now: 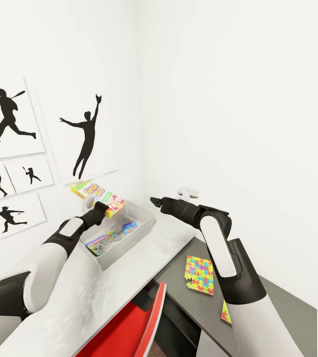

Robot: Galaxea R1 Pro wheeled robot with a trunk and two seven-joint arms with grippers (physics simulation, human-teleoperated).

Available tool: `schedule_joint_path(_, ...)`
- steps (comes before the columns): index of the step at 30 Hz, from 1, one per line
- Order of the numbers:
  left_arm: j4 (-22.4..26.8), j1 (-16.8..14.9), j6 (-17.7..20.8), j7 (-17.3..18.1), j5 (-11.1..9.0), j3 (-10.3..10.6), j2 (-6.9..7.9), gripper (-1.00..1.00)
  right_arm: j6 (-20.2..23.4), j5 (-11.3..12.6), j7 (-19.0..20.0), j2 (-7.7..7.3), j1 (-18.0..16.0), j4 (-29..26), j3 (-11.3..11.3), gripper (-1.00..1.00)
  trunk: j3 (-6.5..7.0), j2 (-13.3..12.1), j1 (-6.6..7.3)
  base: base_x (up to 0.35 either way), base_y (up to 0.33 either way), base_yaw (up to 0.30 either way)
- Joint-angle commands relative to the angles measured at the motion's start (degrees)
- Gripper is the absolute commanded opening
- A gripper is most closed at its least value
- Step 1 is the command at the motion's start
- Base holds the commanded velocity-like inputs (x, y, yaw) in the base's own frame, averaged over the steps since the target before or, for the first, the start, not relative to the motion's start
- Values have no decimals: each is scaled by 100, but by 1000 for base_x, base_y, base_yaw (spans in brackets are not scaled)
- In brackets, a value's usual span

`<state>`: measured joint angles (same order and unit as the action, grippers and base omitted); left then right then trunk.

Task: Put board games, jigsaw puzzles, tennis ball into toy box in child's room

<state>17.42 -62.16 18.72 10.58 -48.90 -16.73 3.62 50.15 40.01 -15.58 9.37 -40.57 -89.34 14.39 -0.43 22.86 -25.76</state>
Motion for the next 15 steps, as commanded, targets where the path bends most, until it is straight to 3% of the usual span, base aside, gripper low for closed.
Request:
schedule_joint_path(1, 2, -3, 42, -76, -52, -40, -13, -100, 12, 58, -59, 0, -3, -4, 0, 100, -4, 6, -3, 0, 0, 0)
schedule_joint_path(6, 4, 2, 9, -1048, -94, -49, -169, -100, 12, 60, -59, -3, -3, -4, -6, 100, -4, 6, -3, 0, 0, 0)
schedule_joint_path(9, 9, 1, -22, -1424, -109, -60, -229, -100, 12, 58, -59, -1, -3, -4, -6, 100, -4, 6, -3, 0, 0, 0)
schedule_joint_path(11, 12, 0, -46, -1529, -114, -116, -247, -100, 12, 59, -59, -2, -3, -4, -6, 100, -4, 6, -3, 0, 0, 0)
schedule_joint_path(15, 9, 0, -44, -1592, -234, -535, -263, -100, 12, 60, -59, 2, -3, -4, 2, 100, -4, 6, -3, 0, 0, 0)
